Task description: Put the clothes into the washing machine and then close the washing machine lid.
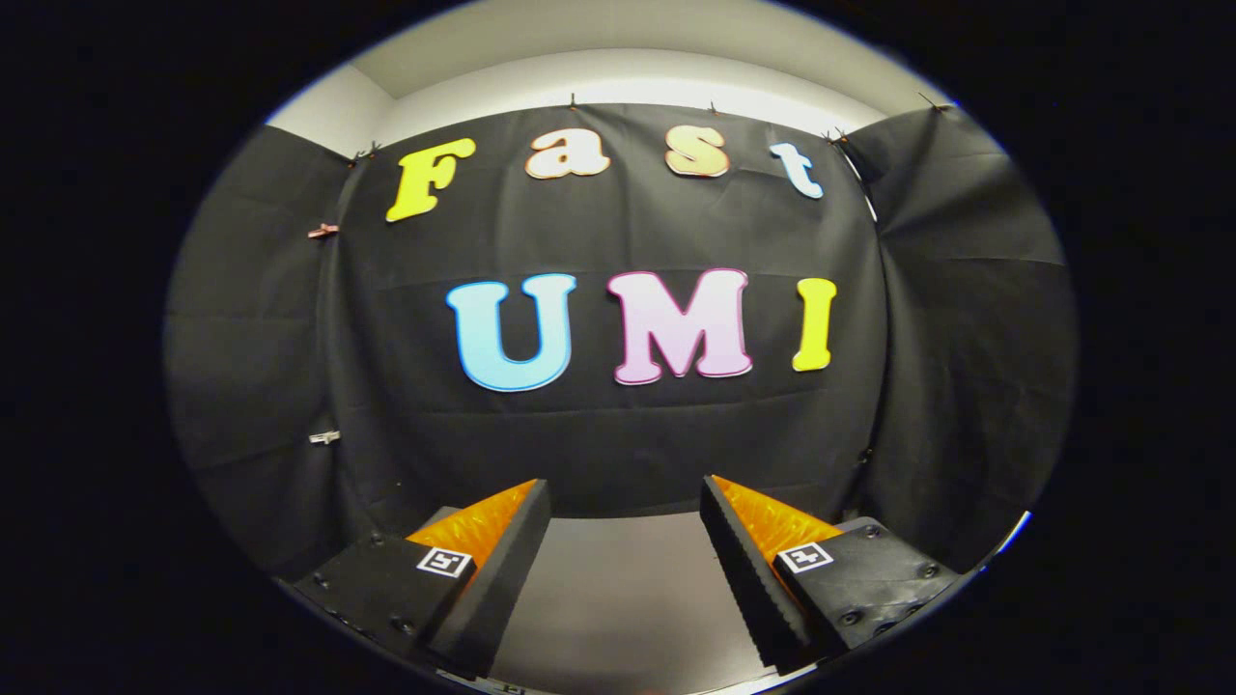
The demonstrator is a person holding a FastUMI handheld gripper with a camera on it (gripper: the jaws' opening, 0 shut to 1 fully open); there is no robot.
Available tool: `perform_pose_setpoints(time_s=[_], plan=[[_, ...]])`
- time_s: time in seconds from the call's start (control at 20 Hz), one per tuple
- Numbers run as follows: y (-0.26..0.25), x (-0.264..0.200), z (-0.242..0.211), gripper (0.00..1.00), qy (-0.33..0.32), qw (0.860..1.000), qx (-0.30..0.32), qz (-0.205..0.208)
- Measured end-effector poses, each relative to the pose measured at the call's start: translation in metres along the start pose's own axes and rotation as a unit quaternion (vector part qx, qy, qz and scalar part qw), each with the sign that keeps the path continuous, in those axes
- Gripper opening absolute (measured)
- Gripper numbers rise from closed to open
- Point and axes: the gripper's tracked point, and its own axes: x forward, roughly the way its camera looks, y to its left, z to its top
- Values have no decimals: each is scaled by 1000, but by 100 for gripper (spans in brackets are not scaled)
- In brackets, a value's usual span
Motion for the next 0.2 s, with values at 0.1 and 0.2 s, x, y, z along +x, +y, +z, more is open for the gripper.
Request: perform_pose_setpoints(time_s=[0.1, 0.2], plan=[[27, -9, 0, 99, -14, 1000, 4, 15], [52, -15, -11, 99, -9, 999, 16, 38]])
